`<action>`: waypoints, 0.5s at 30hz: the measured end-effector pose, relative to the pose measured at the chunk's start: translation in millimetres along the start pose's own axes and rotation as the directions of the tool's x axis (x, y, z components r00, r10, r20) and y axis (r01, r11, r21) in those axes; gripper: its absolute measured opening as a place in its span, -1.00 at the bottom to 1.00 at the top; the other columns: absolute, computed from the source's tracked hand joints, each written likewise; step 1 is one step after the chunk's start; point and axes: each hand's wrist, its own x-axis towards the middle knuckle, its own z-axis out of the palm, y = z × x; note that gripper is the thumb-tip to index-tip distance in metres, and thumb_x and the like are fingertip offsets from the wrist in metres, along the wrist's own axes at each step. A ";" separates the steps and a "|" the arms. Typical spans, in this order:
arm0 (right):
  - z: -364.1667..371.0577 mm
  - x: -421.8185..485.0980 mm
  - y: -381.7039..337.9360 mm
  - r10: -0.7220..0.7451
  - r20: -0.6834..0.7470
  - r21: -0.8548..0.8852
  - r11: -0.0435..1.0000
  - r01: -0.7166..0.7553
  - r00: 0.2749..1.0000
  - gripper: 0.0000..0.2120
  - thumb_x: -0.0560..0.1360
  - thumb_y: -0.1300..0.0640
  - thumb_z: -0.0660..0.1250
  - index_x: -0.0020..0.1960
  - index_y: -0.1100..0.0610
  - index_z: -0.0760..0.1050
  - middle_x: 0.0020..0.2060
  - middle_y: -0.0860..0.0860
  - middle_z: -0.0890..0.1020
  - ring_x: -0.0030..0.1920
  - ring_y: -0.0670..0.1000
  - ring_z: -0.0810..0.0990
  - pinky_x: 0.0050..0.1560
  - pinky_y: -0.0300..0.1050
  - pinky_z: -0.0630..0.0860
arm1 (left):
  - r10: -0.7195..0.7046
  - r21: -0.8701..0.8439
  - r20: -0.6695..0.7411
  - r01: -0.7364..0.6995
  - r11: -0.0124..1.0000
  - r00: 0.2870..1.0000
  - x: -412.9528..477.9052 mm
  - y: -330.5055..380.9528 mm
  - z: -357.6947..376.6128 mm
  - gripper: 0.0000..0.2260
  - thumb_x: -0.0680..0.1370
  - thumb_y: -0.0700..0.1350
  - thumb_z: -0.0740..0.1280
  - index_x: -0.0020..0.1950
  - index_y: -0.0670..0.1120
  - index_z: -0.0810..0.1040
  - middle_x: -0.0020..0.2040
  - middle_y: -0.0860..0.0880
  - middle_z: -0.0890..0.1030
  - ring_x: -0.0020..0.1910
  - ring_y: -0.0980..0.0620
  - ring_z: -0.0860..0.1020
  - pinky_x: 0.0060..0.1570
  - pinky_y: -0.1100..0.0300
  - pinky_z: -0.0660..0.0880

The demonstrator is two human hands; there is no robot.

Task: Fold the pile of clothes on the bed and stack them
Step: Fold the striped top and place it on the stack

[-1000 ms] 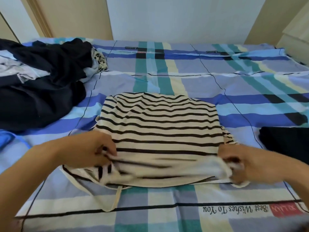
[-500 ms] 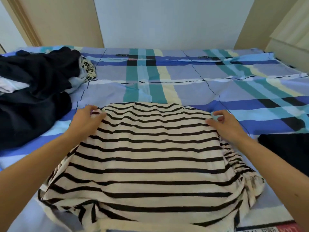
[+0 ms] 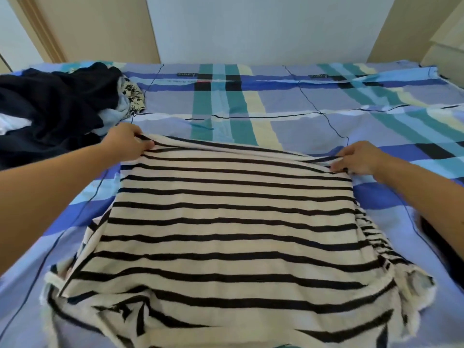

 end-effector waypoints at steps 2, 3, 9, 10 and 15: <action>3.5 4.7 -6.9 -0.054 0.075 0.004 0.999 0.054 0.996 -0.64 0.42 0.25 0.53 0.19 0.24 0.56 0.05 0.13 0.59 -0.02 0.05 0.54 0.03 -0.09 0.45 | 0.121 0.141 0.082 -0.132 0.981 0.989 4.2 5.9 4.4 -0.69 0.53 0.12 0.42 0.11 -0.08 0.57 0.13 -0.14 0.64 0.07 -0.15 0.56 0.11 0.02 0.48; 5.1 4.7 -10.9 -0.083 0.121 0.019 0.996 0.082 0.989 -0.57 0.42 0.20 0.54 0.25 0.19 0.52 0.11 0.11 0.58 0.05 0.07 0.54 0.06 -0.09 0.44 | 0.140 0.121 0.165 -0.161 0.979 0.976 4.1 11.1 6.8 -0.58 0.52 0.16 0.42 0.24 -0.06 0.54 0.20 -0.10 0.61 0.14 -0.15 0.56 0.20 0.01 0.47; 1.8 -9.4 -28.1 -0.137 0.230 -0.162 0.971 0.177 0.964 -0.73 0.46 0.19 0.50 0.13 0.23 0.62 -0.09 0.11 0.64 -0.01 0.15 0.59 -0.14 -0.17 0.46 | 0.199 0.234 0.376 -0.300 0.925 0.905 -0.8 20.2 0.0 -0.69 0.49 0.05 0.49 0.08 -0.16 0.63 -0.09 -0.08 0.64 -0.08 -0.12 0.58 0.00 0.09 0.46; -5.8 -16.7 -32.3 -0.162 0.189 -0.135 0.973 0.189 0.968 -0.81 0.46 0.22 0.50 0.04 0.25 0.64 -0.18 0.11 0.62 -0.08 0.15 0.58 -0.22 -0.18 0.43 | 0.251 0.229 0.331 -0.336 0.914 0.910 -5.6 19.6 -10.0 -0.75 0.51 0.01 0.48 -0.02 -0.17 0.64 -0.18 -0.10 0.63 -0.17 -0.12 0.56 -0.09 0.09 0.45; -54.6 -69.2 -39.1 -0.343 0.013 0.060 0.938 0.342 0.939 -0.81 0.46 0.28 0.50 0.00 0.33 0.56 -0.14 0.18 0.59 -0.09 0.05 0.52 -0.04 -0.01 0.47 | 0.586 0.176 0.111 -0.596 0.783 0.802 -51.8 28.6 -82.2 -0.83 0.53 -0.09 0.45 -0.16 -0.14 0.53 -0.29 -0.09 0.57 -0.27 -0.04 0.54 -0.22 0.06 0.43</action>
